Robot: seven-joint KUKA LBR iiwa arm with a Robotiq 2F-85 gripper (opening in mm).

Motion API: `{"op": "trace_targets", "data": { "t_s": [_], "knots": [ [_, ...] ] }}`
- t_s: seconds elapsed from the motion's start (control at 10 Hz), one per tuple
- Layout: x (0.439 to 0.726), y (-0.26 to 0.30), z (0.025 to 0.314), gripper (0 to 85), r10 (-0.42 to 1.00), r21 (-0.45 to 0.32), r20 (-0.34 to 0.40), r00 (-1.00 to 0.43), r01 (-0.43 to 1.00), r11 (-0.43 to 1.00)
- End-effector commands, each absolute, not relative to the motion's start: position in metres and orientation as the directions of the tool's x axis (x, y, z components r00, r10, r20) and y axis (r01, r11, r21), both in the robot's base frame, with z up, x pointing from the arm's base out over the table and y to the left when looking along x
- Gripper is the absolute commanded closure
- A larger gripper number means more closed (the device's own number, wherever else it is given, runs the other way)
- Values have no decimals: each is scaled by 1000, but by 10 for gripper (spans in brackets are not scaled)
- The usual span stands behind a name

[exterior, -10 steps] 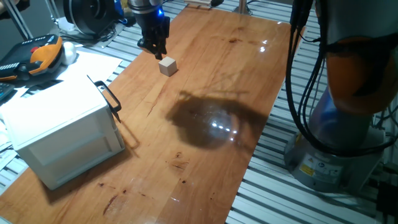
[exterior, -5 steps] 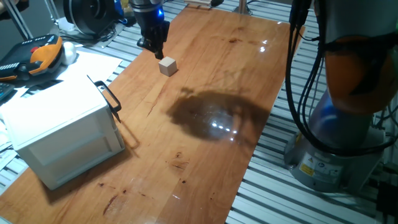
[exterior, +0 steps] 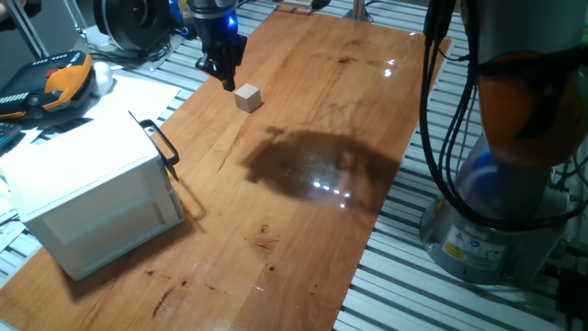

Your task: Put things in the drawer

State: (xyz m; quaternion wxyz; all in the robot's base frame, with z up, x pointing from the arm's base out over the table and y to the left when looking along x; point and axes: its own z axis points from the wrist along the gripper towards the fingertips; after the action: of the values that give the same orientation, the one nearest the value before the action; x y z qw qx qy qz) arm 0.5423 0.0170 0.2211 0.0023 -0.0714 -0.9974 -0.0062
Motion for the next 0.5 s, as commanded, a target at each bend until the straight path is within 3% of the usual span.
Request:
{"op": "trace_targets", "data": {
  "t_s": [0.0,0.4],
  "knots": [
    [545,21,221,850,148,12,6,-989,148,989],
    [554,55,217,850,192,-14,6,-981,192,981]
  ]
}}
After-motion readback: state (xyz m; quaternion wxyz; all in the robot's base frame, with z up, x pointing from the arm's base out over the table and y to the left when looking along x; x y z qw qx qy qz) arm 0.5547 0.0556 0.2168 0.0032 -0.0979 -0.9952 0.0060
